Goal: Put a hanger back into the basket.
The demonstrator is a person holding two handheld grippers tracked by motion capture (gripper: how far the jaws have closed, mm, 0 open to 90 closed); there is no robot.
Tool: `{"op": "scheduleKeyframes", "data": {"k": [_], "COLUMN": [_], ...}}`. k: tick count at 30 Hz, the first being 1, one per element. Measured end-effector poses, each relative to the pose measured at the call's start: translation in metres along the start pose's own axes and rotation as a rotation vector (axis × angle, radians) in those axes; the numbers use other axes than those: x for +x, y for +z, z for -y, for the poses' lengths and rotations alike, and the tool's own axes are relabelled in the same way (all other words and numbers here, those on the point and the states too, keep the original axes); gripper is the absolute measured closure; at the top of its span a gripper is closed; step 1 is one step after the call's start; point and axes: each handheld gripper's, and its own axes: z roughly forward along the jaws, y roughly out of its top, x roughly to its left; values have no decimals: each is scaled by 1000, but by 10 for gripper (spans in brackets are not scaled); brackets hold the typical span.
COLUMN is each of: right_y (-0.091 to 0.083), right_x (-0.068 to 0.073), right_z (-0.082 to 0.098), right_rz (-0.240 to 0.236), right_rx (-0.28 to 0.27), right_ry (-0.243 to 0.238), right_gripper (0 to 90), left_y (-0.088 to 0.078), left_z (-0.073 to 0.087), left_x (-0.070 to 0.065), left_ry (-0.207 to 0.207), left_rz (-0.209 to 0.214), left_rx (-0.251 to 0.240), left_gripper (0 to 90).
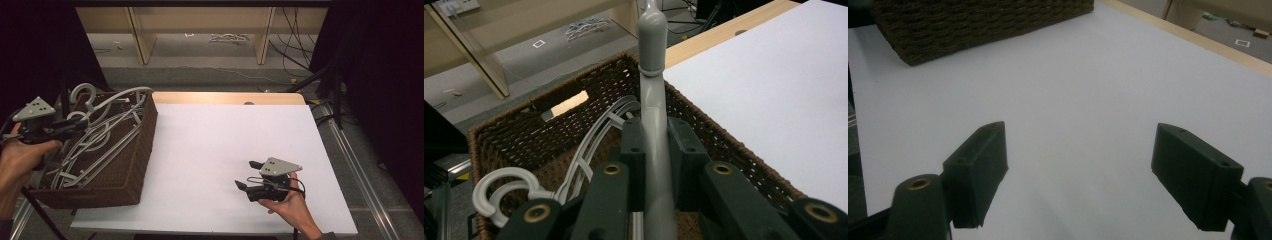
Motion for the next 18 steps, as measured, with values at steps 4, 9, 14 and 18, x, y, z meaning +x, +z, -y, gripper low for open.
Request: {"op": "scheduleKeyframes", "data": {"k": [4, 9, 14, 18], "right_y": [0, 0, -1, -1], "right_x": [0, -1, -1, -2], "right_z": [1, 2, 2, 2], "right_rz": [1, 1, 0, 1], "right_rx": [1, 1, 4, 4], "right_ry": [3, 1, 2, 0], "right_gripper": [234, 235, 234, 235], "left_y": [-1, 2, 8, 14], "left_z": [4, 8, 11, 12], "left_x": [6, 11, 15, 18], "left_ry": [-17, -15, -23, 5], "left_rz": [-10, -21, -17, -23], "left_rx": [10, 33, 56, 97], "left_gripper": [790, 790, 790, 790]}}
